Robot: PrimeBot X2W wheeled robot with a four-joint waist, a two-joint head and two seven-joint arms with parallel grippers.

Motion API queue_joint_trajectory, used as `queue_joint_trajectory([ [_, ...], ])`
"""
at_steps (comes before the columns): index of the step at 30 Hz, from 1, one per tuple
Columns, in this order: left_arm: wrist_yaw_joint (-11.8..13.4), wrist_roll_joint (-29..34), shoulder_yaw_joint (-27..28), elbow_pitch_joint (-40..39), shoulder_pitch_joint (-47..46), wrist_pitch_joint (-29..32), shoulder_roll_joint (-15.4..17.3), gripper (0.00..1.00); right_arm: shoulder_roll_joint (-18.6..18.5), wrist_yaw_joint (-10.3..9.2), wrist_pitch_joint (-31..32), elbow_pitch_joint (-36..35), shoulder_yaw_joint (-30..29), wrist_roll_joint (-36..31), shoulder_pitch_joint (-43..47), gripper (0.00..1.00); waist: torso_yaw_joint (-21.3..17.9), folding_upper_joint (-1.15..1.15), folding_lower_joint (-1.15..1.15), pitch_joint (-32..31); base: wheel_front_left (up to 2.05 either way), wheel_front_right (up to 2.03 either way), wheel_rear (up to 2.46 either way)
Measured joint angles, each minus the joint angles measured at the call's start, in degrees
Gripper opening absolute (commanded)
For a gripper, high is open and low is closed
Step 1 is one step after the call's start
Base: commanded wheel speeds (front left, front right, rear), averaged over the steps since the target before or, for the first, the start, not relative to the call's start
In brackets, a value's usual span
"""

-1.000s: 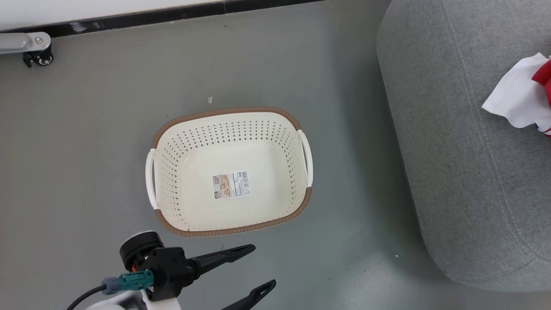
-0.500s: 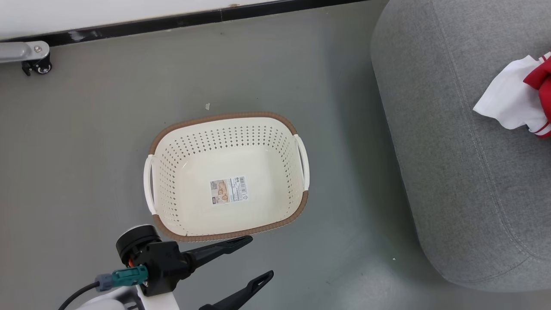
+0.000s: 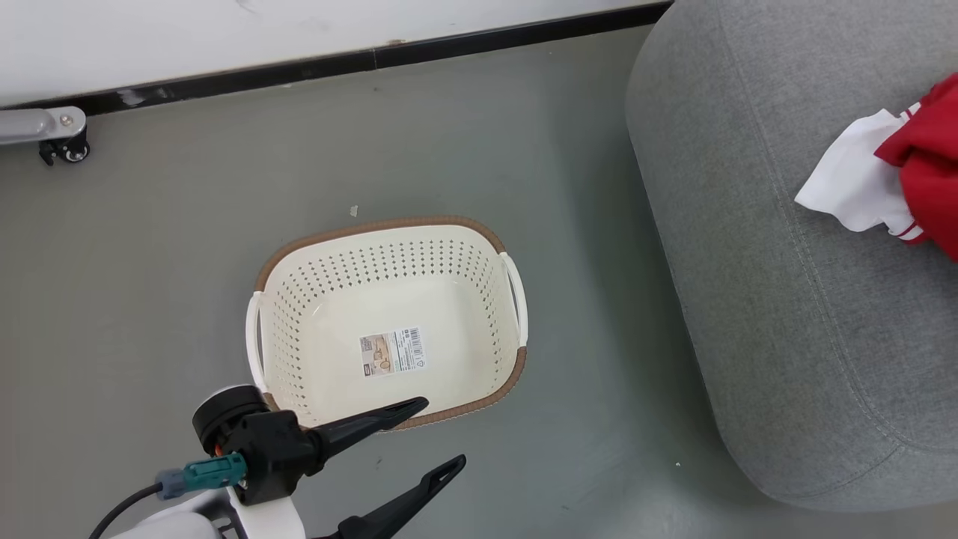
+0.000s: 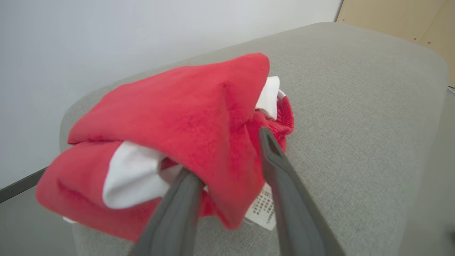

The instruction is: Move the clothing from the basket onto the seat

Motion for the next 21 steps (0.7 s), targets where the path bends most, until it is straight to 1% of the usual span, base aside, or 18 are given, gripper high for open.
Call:
queue_joint_trajectory([
  [7, 0.0, -0.5, 0.0, 1.1, 0.2, -1.0, -0.8, 1.00, 0.5, 0.00, 0.0, -0.6, 1.2, -2.3, 2.2, 1.00, -0.2, 0.00, 0.00, -1.9, 0.00, 0.00, 0.00],
  [11, 0.0, -0.5, 0.0, 1.6, 0.3, -1.4, -1.8, 1.00, 2.1, 0.00, 0.0, -0.9, 1.2, -2.4, 4.0, 1.00, -0.2, 0.00, 0.00, -2.9, 0.00, 0.00, 0.00],
  [16, 0.0, -0.6, 0.0, 2.4, 0.5, -2.4, -2.4, 1.00, 2.4, 0.18, 0.0, -1.6, 1.6, -2.4, 4.9, 1.00, -0.2, 0.00, 0.00, -4.2, 0.00, 0.00, 0.00],
  [19, 0.5, -1.1, 0.4, 3.3, 0.9, -3.1, -2.7, 1.00, 2.6, 0.19, 0.0, -2.1, 3.1, -2.3, 5.9, 1.00, -0.1, 0.00, 0.00, -5.0, 0.00, 0.00, 0.00],
  [21, 0.8, -1.6, 0.9, 4.1, 1.7, -3.6, -3.1, 1.00, 3.5, 0.19, 0.0, -2.7, 3.6, -2.2, 7.2, 1.00, -0.1, 0.00, 0.00, -5.6, 0.00, 0.00, 0.00],
])
